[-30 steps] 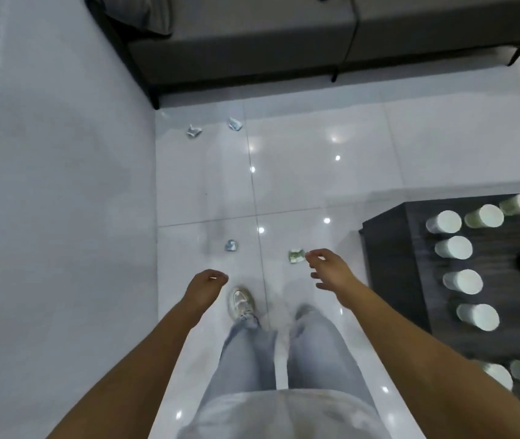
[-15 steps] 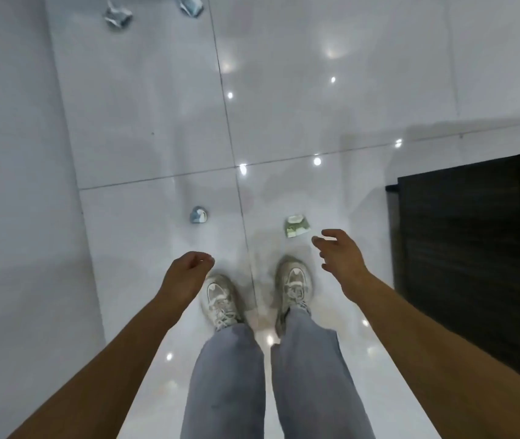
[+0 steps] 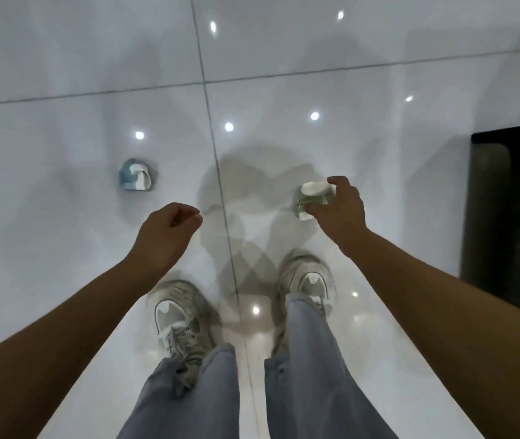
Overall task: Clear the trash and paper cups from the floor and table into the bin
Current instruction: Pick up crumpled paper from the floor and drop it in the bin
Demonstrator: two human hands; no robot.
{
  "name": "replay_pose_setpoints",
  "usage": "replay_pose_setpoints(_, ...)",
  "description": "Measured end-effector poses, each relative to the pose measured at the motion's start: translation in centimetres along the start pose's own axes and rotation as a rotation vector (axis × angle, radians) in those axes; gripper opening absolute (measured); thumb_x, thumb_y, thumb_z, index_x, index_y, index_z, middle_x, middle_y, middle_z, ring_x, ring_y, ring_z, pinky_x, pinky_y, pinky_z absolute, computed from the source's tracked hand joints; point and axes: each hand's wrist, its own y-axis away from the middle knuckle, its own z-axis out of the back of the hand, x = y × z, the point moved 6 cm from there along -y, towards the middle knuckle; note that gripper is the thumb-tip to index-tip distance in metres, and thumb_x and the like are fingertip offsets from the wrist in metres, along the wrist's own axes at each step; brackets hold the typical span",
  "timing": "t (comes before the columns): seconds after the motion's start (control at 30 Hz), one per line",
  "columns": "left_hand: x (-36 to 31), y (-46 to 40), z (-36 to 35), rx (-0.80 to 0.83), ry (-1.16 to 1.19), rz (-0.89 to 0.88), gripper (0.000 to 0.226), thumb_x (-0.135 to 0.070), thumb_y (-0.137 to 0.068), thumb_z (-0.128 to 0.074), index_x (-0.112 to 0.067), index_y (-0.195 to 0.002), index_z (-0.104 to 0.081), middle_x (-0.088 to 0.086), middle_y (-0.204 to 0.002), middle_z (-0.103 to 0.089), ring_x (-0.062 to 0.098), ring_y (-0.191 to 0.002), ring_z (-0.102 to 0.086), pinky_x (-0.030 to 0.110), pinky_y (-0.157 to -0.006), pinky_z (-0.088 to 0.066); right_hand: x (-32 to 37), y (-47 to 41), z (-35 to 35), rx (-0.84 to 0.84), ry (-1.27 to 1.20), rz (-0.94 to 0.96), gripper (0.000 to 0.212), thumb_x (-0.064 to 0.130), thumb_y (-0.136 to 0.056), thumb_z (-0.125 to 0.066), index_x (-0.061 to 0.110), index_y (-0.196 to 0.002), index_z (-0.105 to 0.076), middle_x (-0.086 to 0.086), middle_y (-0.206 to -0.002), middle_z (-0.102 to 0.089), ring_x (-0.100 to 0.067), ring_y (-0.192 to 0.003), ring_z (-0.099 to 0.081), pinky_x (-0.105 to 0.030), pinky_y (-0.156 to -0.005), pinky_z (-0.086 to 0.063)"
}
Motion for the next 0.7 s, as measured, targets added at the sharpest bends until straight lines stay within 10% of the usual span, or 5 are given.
replay_pose_setpoints(0.37,1.8,-3.1,-3.3,0.098,0.067,0.024,0.018,-0.026,-0.092,-0.058,-0.018,-0.107,-0.063,0.0,-0.102,-0.066,0.018,-0.101,-0.061,0.036,-0.094,-0.049,-0.8,-0.2,-5.1,-0.088,0.281,0.18,0.068,0.017,-0.08,-0.071,0.017,-0.138,-0.036,-0.009,-0.136,-0.04,-0.031,-0.118,-0.04,-0.027,-0.082,-0.031)
replay_pose_setpoints(0.7,-0.6,-1.3,-0.6,0.307,0.268,-0.038,0.066,-0.017,-0.073,-0.072,-0.035,-0.131,-0.045,-0.003,-0.127,-0.055,0.021,-0.115,-0.053,0.04,-0.09,-0.054,10.7,8.8,-11.7,0.239,0.278,0.756,0.112,0.041,-0.071,-0.08,0.027,-0.152,-0.003,0.002,-0.14,-0.045,-0.019,-0.122,-0.044,-0.035,-0.1,-0.046)
